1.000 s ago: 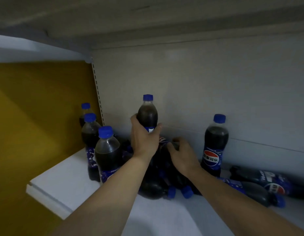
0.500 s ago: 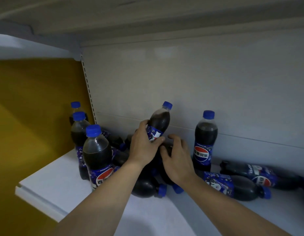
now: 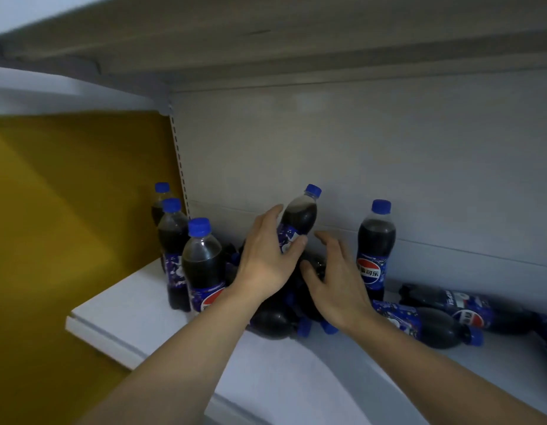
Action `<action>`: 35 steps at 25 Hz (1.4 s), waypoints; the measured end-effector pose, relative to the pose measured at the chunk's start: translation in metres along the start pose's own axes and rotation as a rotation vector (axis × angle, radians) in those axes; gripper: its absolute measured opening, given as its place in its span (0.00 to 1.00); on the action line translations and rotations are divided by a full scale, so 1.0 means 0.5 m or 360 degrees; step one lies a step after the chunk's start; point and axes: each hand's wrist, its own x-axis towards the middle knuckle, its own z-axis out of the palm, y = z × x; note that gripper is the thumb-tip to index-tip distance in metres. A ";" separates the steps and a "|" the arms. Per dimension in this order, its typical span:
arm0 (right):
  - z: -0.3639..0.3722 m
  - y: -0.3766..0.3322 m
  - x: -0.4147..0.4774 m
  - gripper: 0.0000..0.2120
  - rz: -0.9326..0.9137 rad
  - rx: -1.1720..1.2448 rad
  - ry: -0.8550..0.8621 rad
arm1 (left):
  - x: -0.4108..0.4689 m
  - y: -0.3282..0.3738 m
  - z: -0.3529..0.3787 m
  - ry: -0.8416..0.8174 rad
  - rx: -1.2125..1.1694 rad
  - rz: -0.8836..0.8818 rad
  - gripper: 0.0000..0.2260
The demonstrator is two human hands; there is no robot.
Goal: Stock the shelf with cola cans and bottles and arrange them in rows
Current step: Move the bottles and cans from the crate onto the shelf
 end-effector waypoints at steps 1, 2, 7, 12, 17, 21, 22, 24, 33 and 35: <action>-0.013 -0.016 -0.010 0.29 -0.0053 0.0005 0.0000 | -0.016 0.025 -0.030 -0.0003 0.0024 0.0098 0.31; -0.028 -0.032 -0.021 0.28 -0.0111 0.0012 0.0006 | -0.037 0.049 -0.064 0.0011 0.0041 0.0185 0.30; -0.049 -0.126 -0.091 0.28 -0.0477 0.0093 0.0026 | -0.230 0.083 -0.280 0.0157 -0.0009 0.0328 0.23; 0.093 -0.282 -0.185 0.27 -0.0777 0.0438 -0.0176 | -0.501 -0.030 -0.471 0.0503 0.0177 -0.0070 0.23; 0.256 -0.407 -0.286 0.27 -0.0952 0.0639 -0.0576 | -0.747 -0.084 -0.611 0.0628 0.0445 -0.0472 0.22; 0.368 -0.484 -0.346 0.28 -0.1245 0.0463 -0.0995 | -0.885 -0.109 -0.695 0.0842 0.0511 -0.0714 0.20; 0.395 -0.498 -0.357 0.28 -0.1285 0.0435 -0.1068 | -0.913 -0.121 -0.705 0.0888 0.0513 -0.0766 0.20; 0.461 -0.520 -0.389 0.28 -0.1318 0.0383 -0.1221 | -0.977 -0.163 -0.714 0.0932 0.0539 -0.0915 0.21; 0.714 -0.492 -0.585 0.31 -0.1439 -0.0044 -0.1970 | -1.059 -0.352 -0.777 0.0602 0.0616 -0.1281 0.17; 0.765 -0.515 -0.653 0.32 -0.1304 -0.0075 -0.2153 | -1.077 -0.381 -0.790 0.0428 0.0643 -0.1428 0.17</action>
